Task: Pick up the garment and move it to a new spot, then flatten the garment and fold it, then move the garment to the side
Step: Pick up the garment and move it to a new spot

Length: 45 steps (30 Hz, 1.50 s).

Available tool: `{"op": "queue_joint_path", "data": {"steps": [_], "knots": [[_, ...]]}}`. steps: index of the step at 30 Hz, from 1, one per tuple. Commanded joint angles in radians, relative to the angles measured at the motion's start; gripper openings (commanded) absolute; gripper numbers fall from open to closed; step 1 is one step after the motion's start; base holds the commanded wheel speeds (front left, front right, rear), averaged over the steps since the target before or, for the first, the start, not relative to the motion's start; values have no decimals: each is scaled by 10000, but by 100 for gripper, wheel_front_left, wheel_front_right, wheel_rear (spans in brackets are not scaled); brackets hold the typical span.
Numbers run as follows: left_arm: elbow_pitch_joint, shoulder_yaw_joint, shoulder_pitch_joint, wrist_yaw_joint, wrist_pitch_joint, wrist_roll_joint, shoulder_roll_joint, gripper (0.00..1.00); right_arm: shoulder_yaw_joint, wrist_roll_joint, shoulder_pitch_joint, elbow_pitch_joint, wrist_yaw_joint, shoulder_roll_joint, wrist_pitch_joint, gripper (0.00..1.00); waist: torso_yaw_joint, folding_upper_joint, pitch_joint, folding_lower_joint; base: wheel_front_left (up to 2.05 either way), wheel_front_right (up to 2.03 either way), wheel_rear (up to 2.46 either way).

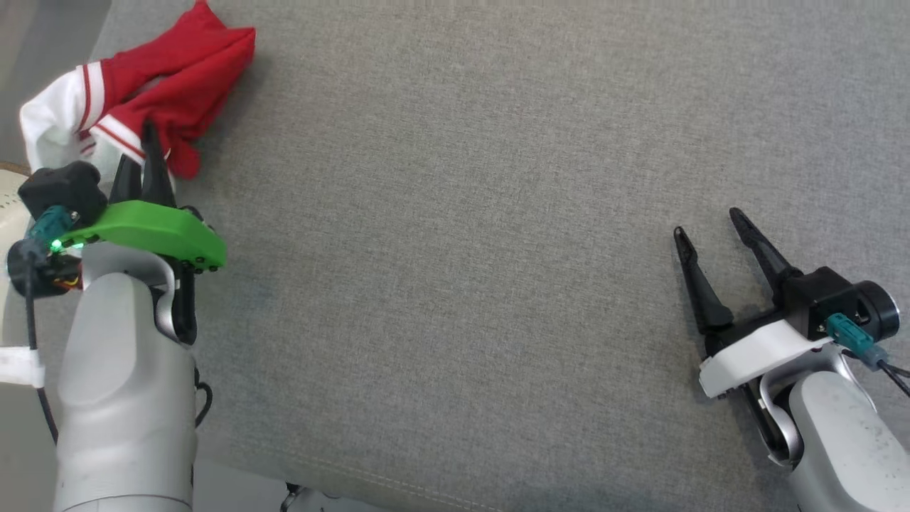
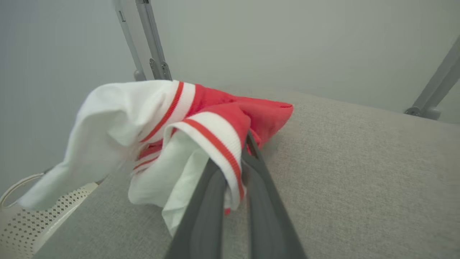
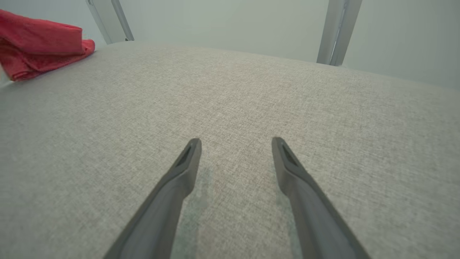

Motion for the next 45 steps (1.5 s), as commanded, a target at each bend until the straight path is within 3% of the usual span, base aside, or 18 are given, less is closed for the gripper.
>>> {"op": "queue_joint_path", "data": {"steps": [1,7,13,15,18,28,34,35,36,37,45], "knots": [[-429,-268,168,-71,-4,143,-120,0,17,73,118,162,-7,130,-33,100,216,0,-461,0,0,0,0],[-2010,-2185,362,-141,-1,-28,-426,0,-28,147,32,307,-7,530,-50,100,209,0,-891,0,0,0,0],[-3185,-4813,503,-138,-2,-1155,-466,0,-186,200,101,235,-7,780,-46,100,6,0,-1100,0,0,0,0],[-3508,-5981,532,-137,-1,-1714,-453,0,-125,192,-51,234,-7,964,-46,100,-356,0,-1147,0,0,0,0],[-3652,-6465,538,-138,-2,-1946,-451,0,-110,206,-161,222,-7,1058,-45,100,-716,0,-1150,0,0,0,0],[-4516,-8108,-11,-139,-2,-2423,-452,0,-203,216,-364,170,-7,1614,-46,100,-2945,0,-1074,0,0,0,0],[-4615,-8355,-247,95,-1,-2528,-439,0,-354,303,-358,204,-7,1726,-48,100,-3777,0,-1025,0,0,0,0],[-4492,-8329,-210,161,-2,-2587,-434,11,-366,291,-330,211,-7,1737,-47,100,-3814,0,-1027,0,0,0,0],[-4414,-8290,-185,224,-4,-2553,-445,49,-390,286,-317,210,-7,1746,-48,100,-3827,0,-1027,0,0,0,0],[-4223,-8269,-90,262,-1,-2517,-442,100,-439,271,-293,201,-7,1750,-47,100,-3805,0,-1035,0,0,0,0],[-3460,-7467,900,390,-1,-2414,-450,100,-409,187,-120,189,-6,1721,-47,100,-2977,0,-1414,0,0,0,0]]}}
